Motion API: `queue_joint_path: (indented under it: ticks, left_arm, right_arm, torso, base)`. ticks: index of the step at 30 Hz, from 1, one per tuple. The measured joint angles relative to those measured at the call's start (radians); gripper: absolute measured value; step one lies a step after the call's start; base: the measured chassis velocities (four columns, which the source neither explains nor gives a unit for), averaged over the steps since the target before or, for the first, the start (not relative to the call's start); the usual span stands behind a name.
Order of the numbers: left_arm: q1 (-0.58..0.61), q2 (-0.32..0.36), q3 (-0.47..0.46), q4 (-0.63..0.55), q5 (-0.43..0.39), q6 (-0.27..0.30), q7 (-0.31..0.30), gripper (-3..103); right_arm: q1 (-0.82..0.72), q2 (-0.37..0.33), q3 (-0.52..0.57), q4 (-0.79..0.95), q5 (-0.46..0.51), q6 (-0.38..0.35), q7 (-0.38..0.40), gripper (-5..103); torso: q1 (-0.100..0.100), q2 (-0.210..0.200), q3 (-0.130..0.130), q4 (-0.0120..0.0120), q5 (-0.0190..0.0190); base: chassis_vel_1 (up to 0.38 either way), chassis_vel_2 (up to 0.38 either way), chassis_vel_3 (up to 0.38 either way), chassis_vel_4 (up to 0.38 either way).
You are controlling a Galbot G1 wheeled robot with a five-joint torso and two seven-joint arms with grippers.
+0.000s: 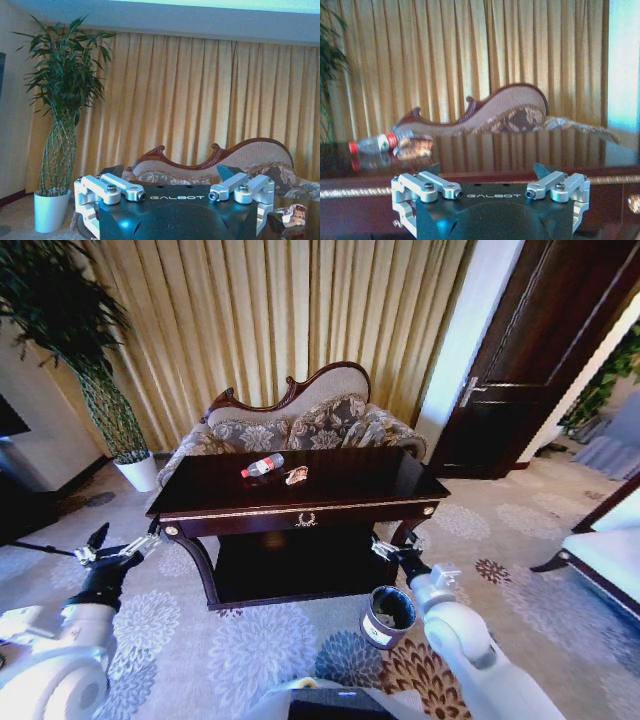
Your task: Move to the front of the table and place the trash on the table into the trash bin.
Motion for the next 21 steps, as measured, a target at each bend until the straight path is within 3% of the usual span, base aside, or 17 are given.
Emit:
queue_joint_path:
  ticks: [21]
  left_arm:
    - [0.010, 0.003, -0.015, -0.004, -0.014, 0.023, 0.000, 100]
  right_arm:
    - [0.007, -0.008, 0.024, 0.071, 0.022, -0.005, 0.006, 100]
  torso:
    - [0.000, 0.000, 0.000, 0.0001, 0.0000]
  base:
    - [-0.011, 0.013, 0.012, -0.011]
